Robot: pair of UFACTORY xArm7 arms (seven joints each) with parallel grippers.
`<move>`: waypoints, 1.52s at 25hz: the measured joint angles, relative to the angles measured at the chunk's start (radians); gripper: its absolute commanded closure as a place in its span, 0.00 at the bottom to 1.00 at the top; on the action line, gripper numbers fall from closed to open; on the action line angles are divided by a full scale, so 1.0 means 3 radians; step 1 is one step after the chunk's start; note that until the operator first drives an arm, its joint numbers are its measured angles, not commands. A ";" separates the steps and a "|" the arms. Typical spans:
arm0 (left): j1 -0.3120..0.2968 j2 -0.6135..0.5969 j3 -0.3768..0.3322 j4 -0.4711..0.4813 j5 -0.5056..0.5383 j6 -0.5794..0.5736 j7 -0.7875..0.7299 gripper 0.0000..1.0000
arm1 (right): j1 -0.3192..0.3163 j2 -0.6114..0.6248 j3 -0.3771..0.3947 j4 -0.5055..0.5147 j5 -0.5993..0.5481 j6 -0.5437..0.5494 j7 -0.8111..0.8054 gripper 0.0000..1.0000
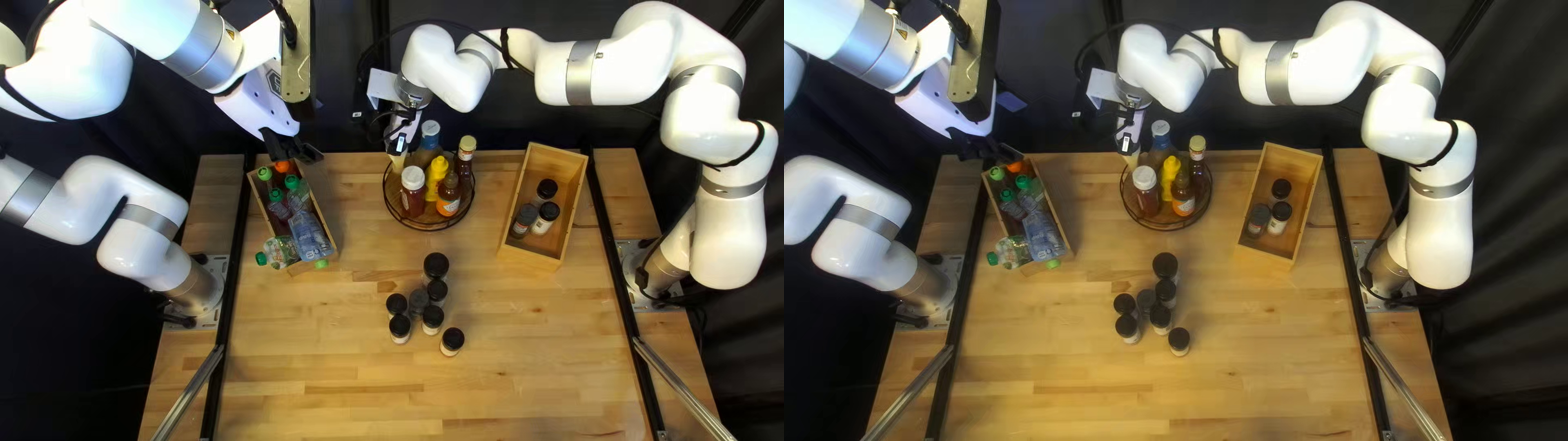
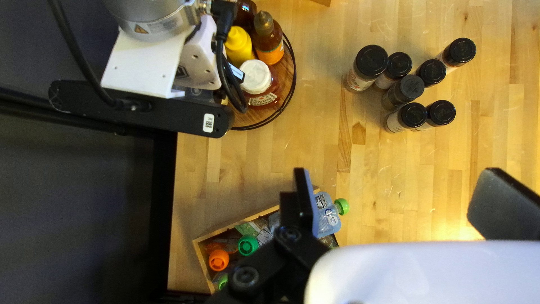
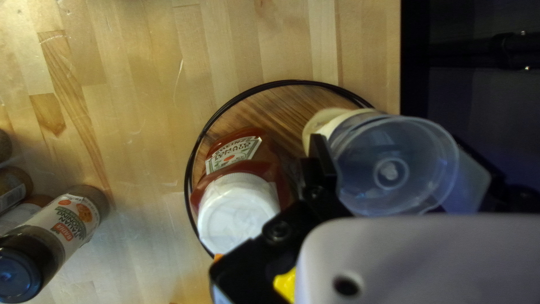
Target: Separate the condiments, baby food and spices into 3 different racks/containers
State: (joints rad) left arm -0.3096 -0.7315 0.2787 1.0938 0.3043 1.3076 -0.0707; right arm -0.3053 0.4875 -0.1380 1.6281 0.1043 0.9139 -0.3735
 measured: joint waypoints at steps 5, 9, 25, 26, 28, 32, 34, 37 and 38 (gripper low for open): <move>0.0000 0.0000 0.0000 0.0000 0.0000 0.0000 0.0000 0.00 | -0.0031 0.0039 0.0037 0.0042 0.0049 0.0082 -0.0085 1.00; 0.0000 0.0000 0.0000 0.0000 0.0000 0.0000 0.0000 0.00 | -0.0088 0.0070 0.0085 0.0093 0.0118 0.0186 -0.0223 1.00; 0.0000 0.0000 0.0000 0.0000 0.0000 0.0000 0.0000 0.00 | -0.0148 0.0133 0.0167 0.0090 0.0160 0.0233 -0.0519 0.09; 0.0000 0.0000 0.0000 0.0000 0.0000 0.0000 0.0000 0.00 | -0.0146 0.0115 0.0172 0.0058 0.0155 0.0213 -0.0549 0.08; 0.0000 0.0000 0.0000 0.0000 0.0000 0.0000 0.0000 0.00 | -0.0147 0.0074 0.0183 -0.0007 0.0148 0.0178 -0.0614 0.06; 0.0000 0.0000 0.0000 0.0000 0.0000 0.0000 0.0000 0.00 | -0.0161 -0.0024 0.0202 -0.0124 0.0148 0.0128 -0.0731 0.00; 0.0000 0.0000 0.0000 0.0000 0.0000 0.0000 0.0000 0.00 | -0.0167 -0.0081 0.0211 -0.0165 0.0155 0.0117 -0.0771 0.00; 0.0000 0.0000 0.0000 0.0000 0.0000 0.0000 0.0000 0.00 | -0.0177 -0.0184 0.0228 -0.0215 0.0185 0.0111 -0.0816 0.00; 0.0000 0.0000 0.0000 0.0000 0.0000 0.0000 0.0000 0.00 | -0.0179 -0.0228 0.0235 -0.0235 0.0200 0.0110 -0.0825 0.00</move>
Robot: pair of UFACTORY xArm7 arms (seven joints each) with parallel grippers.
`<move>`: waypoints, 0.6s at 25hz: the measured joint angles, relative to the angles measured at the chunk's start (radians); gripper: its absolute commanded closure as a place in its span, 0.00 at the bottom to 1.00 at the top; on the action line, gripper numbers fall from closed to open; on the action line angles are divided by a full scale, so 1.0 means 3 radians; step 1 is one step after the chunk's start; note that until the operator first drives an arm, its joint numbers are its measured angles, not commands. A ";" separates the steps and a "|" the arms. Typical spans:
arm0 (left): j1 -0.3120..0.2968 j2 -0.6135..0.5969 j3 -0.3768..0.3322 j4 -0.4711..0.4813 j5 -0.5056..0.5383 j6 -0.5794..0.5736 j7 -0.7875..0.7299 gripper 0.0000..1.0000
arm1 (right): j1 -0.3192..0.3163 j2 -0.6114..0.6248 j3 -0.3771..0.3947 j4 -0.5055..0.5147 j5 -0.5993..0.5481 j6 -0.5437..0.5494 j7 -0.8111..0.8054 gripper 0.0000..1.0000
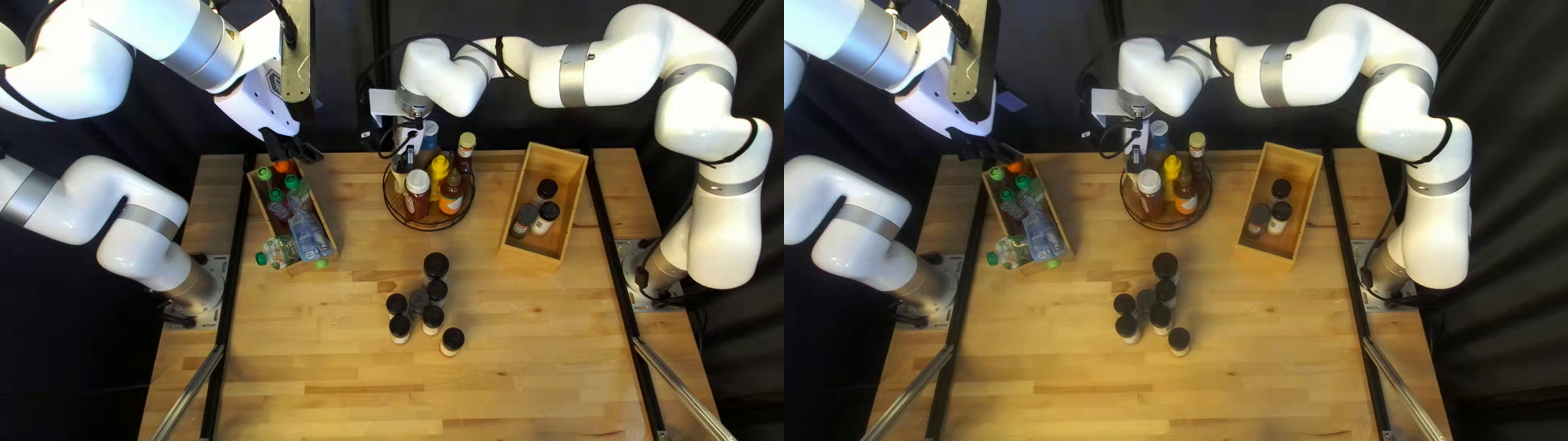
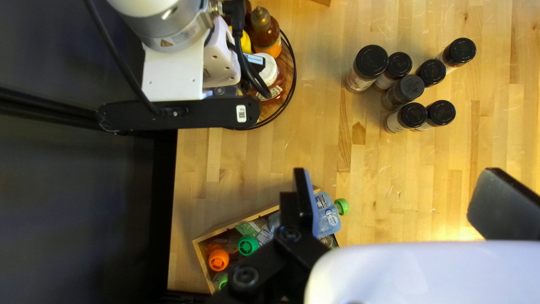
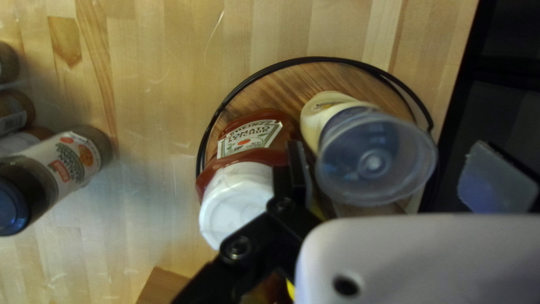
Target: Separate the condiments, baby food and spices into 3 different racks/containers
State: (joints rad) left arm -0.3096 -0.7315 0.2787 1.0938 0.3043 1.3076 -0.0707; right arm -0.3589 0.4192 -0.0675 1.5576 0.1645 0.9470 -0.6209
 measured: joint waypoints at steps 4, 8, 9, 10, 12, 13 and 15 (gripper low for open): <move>0.0000 0.0000 0.0000 0.0000 0.0000 0.0000 0.0000 0.00 | 0.0002 -0.0305 0.0056 -0.0192 0.0118 -0.0012 -0.0053 0.00; 0.0000 0.0000 0.0000 0.0000 0.0000 0.0000 0.0000 0.00 | 0.0022 -0.0727 0.0138 -0.0517 0.0306 0.0006 -0.0168 0.00; 0.0000 0.0000 0.0000 0.0000 0.0000 0.0000 0.0000 0.00 | 0.0040 -0.0866 0.0165 -0.0635 0.0360 0.0026 -0.0205 0.00; 0.0000 0.0000 0.0000 0.0000 0.0000 0.0000 0.0000 0.00 | 0.0061 -0.1003 0.0192 -0.0752 0.0406 0.0048 -0.0236 0.00; 0.0000 0.0000 0.0000 0.0000 0.0000 0.0000 0.0000 0.00 | 0.0117 -0.1276 0.0250 -0.0997 0.0487 0.0101 -0.0287 0.00; 0.0000 0.0000 0.0000 0.0000 0.0000 0.0000 0.0000 0.00 | 0.0147 -0.1386 0.0279 -0.1098 0.0522 0.0132 -0.0313 0.00; 0.0000 0.0000 0.0000 0.0000 0.0000 0.0000 0.0000 0.00 | 0.0212 -0.1558 0.0345 -0.1276 0.0572 0.0183 -0.0321 0.00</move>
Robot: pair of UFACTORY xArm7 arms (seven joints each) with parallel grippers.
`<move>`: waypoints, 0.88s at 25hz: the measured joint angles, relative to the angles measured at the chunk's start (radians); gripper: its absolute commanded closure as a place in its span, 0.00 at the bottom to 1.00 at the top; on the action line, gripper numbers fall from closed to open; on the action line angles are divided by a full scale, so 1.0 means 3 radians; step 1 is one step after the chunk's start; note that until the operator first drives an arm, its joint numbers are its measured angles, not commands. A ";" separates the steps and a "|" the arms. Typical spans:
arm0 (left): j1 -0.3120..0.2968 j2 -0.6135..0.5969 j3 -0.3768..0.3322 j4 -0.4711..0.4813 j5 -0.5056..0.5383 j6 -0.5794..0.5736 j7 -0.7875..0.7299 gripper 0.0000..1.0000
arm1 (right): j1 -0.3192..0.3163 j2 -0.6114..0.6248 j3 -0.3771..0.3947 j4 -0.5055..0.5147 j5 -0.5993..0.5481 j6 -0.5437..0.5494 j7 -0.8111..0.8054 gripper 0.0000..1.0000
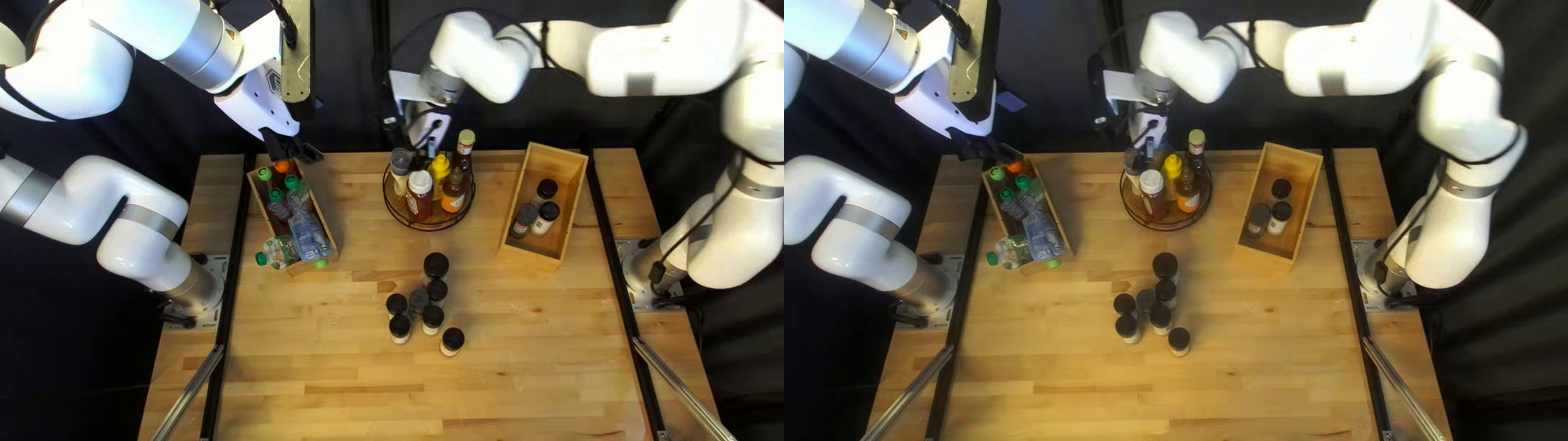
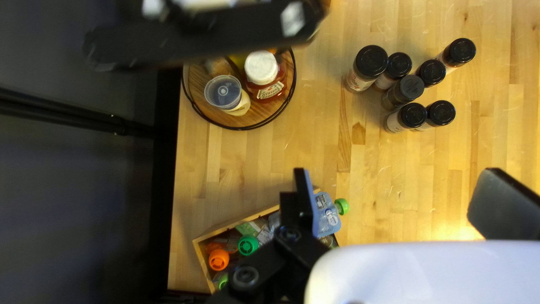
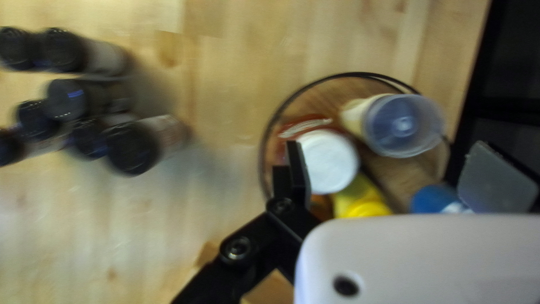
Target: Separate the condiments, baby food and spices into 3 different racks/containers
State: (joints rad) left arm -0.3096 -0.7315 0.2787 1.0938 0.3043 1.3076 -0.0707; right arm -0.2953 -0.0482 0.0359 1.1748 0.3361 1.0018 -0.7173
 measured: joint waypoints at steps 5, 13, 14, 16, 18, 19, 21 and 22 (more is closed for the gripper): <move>0.0000 0.0000 0.0000 0.0000 0.0000 0.0000 0.0000 0.00 | 0.0247 -0.0364 0.0305 -0.0563 0.0001 -0.0059 0.0208 0.00; 0.0000 0.0000 0.0000 0.0000 0.0000 0.0000 0.0000 0.00 | 0.0436 -0.0364 0.0637 -0.1090 -0.0463 -0.0566 0.0277 0.00; 0.0000 0.0000 0.0000 0.0000 0.0000 0.0000 0.0000 0.00 | 0.0437 -0.0308 0.0653 -0.1090 -0.0556 -0.0598 0.0277 0.00; 0.0000 0.0000 0.0000 0.0000 0.0000 0.0000 0.0000 0.00 | 0.0431 -0.0206 0.0672 -0.1075 -0.0751 -0.0637 0.0293 0.00; 0.0000 0.0000 0.0000 0.0000 0.0000 0.0000 0.0000 0.00 | 0.0419 -0.0127 0.0682 -0.1060 -0.0954 -0.0663 0.0336 0.00; 0.0000 0.0000 0.0000 0.0000 0.0000 0.0000 0.0000 0.00 | 0.0411 -0.0094 0.0683 -0.1056 -0.1051 -0.0681 0.0358 0.00; 0.0000 0.0000 0.0000 0.0000 0.0000 0.0000 0.0000 0.00 | 0.0393 -0.0028 0.0677 -0.1053 -0.1200 -0.0731 0.0367 0.00; 0.0000 0.0000 0.0000 0.0000 0.0000 0.0000 0.0000 0.00 | 0.0385 0.0004 0.0672 -0.1047 -0.1247 -0.0755 0.0358 0.00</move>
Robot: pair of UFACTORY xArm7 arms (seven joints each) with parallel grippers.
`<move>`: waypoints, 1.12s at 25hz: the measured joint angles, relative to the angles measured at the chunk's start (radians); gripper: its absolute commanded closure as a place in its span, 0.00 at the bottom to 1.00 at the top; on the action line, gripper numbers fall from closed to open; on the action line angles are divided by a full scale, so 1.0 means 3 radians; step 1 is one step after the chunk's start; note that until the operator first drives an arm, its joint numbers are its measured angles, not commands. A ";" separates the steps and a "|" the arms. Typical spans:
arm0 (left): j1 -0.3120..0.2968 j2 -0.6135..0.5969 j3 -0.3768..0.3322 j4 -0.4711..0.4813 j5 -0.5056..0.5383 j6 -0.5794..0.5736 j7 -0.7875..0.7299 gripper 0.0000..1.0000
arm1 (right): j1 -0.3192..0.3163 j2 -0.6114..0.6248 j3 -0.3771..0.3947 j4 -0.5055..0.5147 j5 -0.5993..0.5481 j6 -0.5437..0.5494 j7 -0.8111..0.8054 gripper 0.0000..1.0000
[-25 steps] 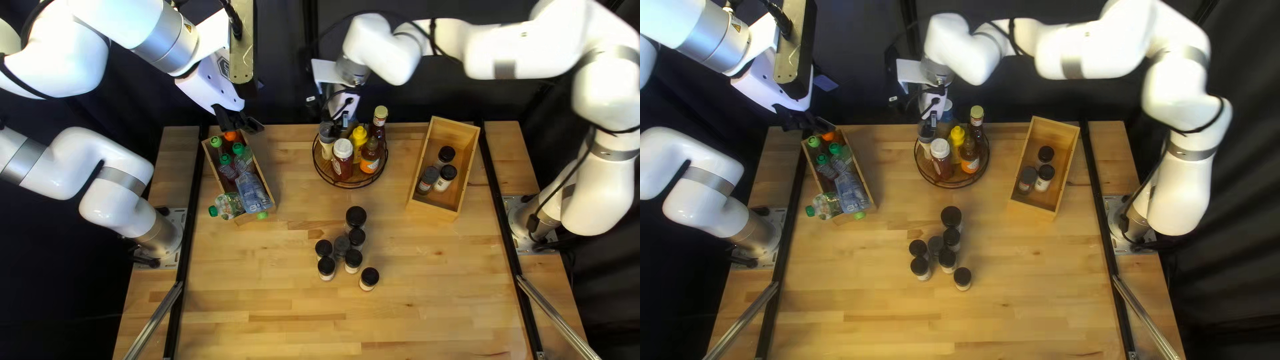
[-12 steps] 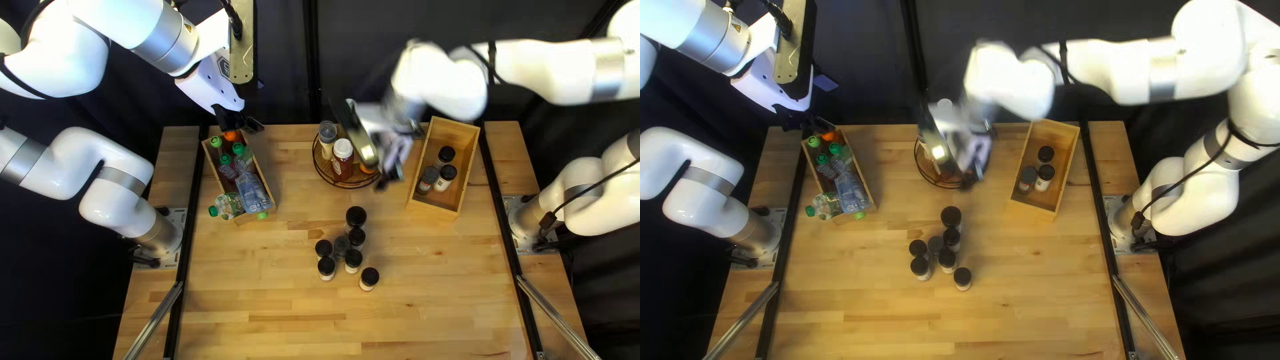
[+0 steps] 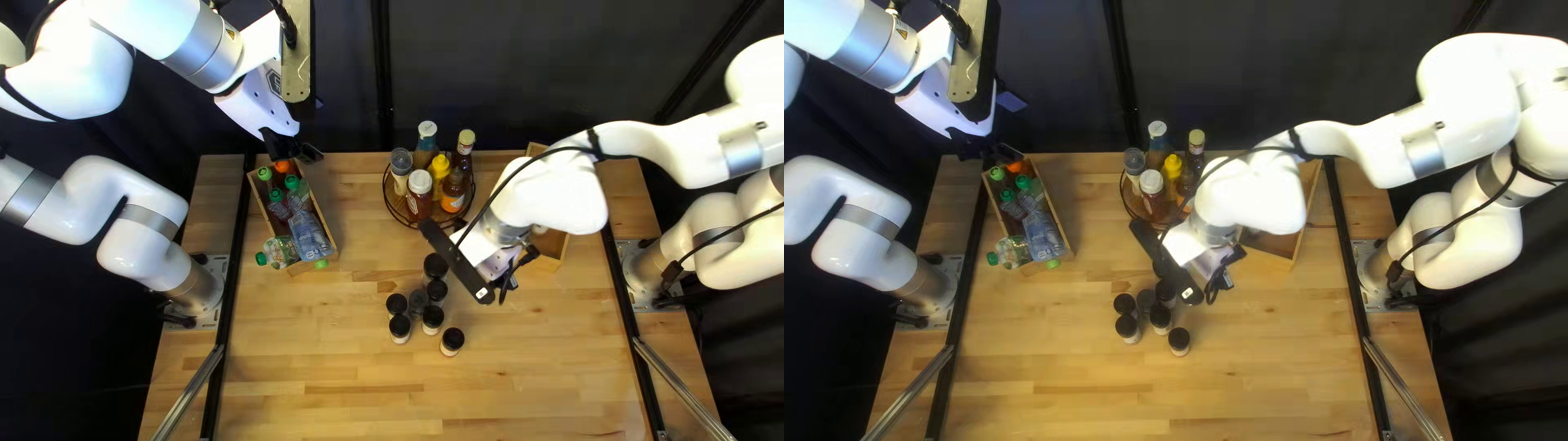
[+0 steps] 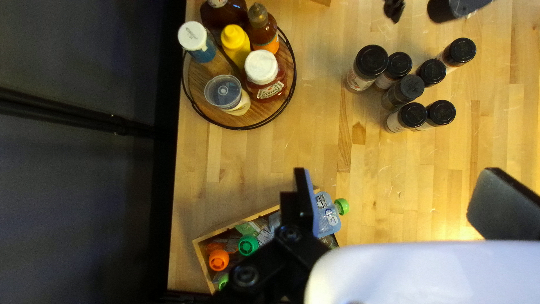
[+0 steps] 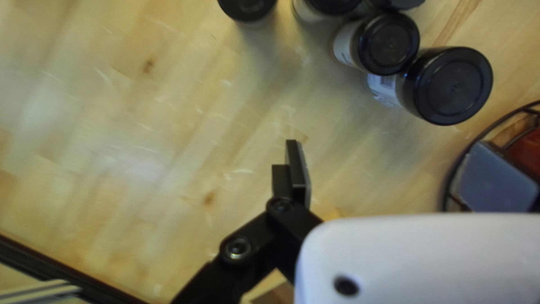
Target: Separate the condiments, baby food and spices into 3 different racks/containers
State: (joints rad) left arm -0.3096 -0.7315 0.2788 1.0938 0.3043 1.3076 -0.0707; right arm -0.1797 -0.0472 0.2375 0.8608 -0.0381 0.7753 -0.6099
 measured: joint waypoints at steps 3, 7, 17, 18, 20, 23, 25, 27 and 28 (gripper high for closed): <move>0.0000 0.0000 0.0000 0.0000 0.0000 0.0000 0.0000 0.00 | -0.0017 0.0147 -0.0017 0.0074 -0.0097 -0.0069 -0.0053 0.00; 0.0000 0.0000 0.0000 0.0000 0.0000 0.0000 0.0000 0.00 | -0.0031 0.0427 -0.0035 0.0273 -0.0192 -0.0156 -0.0143 0.00; 0.0000 0.0000 0.0000 0.0000 0.0000 0.0000 0.0000 0.00 | -0.0110 0.0926 -0.0056 0.0636 -0.0172 -0.0230 -0.0470 0.27; 0.0000 0.0000 0.0000 0.0000 0.0000 0.0000 0.0000 0.00 | -0.0116 0.0944 -0.0058 0.0645 -0.0170 -0.0235 -0.0482 1.00; 0.0000 0.0000 0.0000 0.0000 0.0000 0.0000 0.0000 0.00 | -0.0118 0.0955 -0.0061 0.0651 -0.0172 -0.0241 -0.0486 1.00; 0.0000 0.0000 0.0000 0.0000 0.0000 0.0000 0.0000 0.00 | -0.0116 0.0887 -0.0053 0.0615 -0.0161 -0.0235 -0.0483 1.00; 0.0000 0.0000 0.0000 0.0000 0.0000 0.0000 0.0000 0.00 | -0.0117 0.0779 -0.0037 0.0543 -0.0117 -0.0226 -0.0499 1.00; 0.0000 0.0000 0.0000 0.0000 0.0000 0.0000 0.0000 0.00 | -0.0121 0.0640 -0.0021 0.0449 -0.0046 -0.0208 -0.0531 1.00; 0.0000 0.0000 0.0000 0.0000 0.0000 0.0000 0.0000 0.00 | -0.0122 0.0562 -0.0014 0.0399 -0.0011 -0.0193 -0.0544 1.00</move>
State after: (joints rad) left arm -0.3096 -0.7315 0.2788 1.0938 0.3043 1.3076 -0.0707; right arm -0.2164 0.1214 0.2333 0.9805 -0.0413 0.7174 -0.7730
